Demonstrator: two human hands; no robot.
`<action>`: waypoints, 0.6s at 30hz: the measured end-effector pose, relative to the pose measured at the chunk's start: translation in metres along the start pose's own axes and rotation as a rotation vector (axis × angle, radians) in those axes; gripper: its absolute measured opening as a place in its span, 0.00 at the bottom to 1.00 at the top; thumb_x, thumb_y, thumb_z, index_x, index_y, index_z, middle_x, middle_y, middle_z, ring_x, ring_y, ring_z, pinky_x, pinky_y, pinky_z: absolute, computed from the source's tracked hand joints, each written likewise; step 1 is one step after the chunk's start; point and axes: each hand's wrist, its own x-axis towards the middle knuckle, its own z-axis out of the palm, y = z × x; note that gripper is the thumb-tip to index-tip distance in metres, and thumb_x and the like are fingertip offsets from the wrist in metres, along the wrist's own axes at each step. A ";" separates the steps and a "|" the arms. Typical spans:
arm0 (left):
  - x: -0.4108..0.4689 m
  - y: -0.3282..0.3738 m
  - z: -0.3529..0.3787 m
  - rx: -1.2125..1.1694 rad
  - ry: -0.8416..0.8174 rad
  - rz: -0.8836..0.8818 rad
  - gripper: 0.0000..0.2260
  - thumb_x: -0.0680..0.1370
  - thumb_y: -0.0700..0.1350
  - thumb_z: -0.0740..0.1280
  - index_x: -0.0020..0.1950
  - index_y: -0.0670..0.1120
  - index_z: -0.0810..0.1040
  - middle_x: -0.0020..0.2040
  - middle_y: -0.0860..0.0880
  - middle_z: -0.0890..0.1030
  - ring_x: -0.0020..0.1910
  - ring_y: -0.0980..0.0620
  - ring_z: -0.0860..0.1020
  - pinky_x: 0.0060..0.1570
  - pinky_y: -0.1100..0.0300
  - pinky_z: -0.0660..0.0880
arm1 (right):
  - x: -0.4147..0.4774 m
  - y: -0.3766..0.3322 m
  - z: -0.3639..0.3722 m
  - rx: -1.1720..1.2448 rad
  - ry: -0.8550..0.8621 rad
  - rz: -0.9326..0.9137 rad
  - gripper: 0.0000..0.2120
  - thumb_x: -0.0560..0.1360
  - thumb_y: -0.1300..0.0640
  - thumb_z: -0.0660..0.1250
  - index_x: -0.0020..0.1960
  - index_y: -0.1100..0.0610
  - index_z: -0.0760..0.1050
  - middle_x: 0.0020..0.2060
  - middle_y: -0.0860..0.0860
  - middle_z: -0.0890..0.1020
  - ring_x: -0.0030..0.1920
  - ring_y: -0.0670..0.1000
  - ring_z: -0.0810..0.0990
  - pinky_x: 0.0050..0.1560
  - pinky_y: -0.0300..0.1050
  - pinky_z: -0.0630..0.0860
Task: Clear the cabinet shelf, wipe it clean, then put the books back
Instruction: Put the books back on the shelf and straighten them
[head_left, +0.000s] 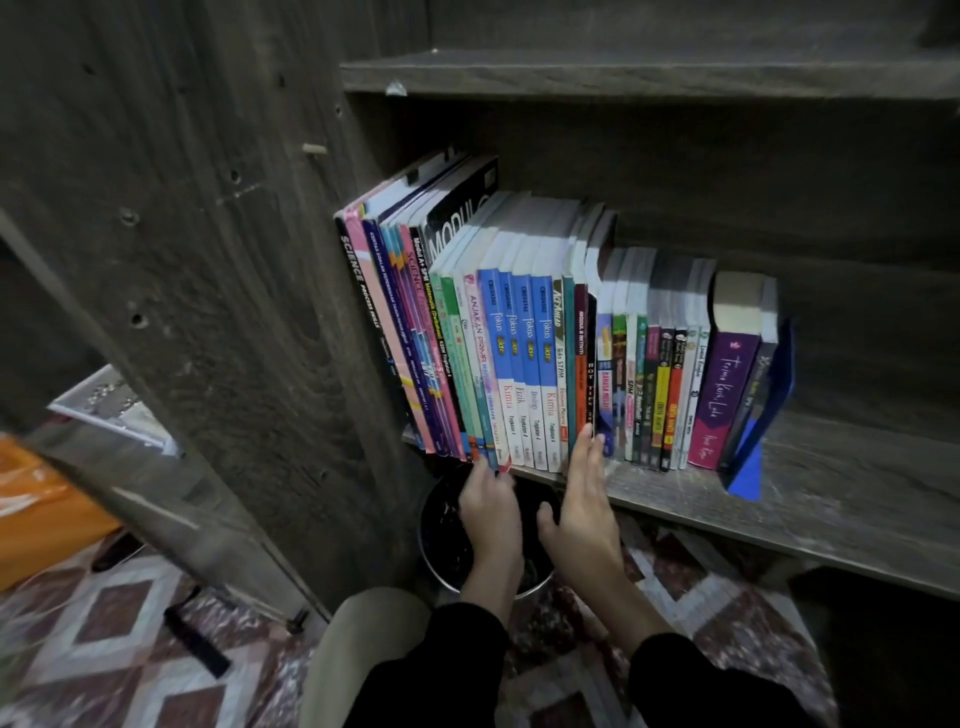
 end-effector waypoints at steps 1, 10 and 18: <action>0.006 0.003 -0.006 0.004 0.102 0.010 0.18 0.76 0.34 0.61 0.58 0.54 0.78 0.56 0.47 0.81 0.55 0.44 0.78 0.60 0.51 0.71 | 0.000 0.000 0.000 -0.003 -0.006 0.007 0.47 0.77 0.62 0.61 0.69 0.47 0.22 0.76 0.52 0.35 0.77 0.50 0.40 0.76 0.48 0.54; 0.034 0.044 -0.017 0.076 -0.118 -0.043 0.45 0.72 0.32 0.61 0.77 0.48 0.33 0.78 0.49 0.38 0.77 0.47 0.51 0.73 0.49 0.56 | 0.001 -0.005 0.004 0.008 0.018 0.016 0.48 0.76 0.61 0.61 0.68 0.45 0.20 0.77 0.52 0.36 0.77 0.51 0.40 0.75 0.48 0.54; 0.039 0.043 -0.026 0.264 -0.186 -0.024 0.45 0.74 0.33 0.63 0.75 0.43 0.30 0.76 0.47 0.31 0.77 0.49 0.42 0.75 0.51 0.51 | 0.002 -0.006 -0.001 -0.028 -0.046 0.036 0.49 0.75 0.63 0.61 0.67 0.47 0.19 0.76 0.54 0.34 0.77 0.52 0.38 0.76 0.47 0.47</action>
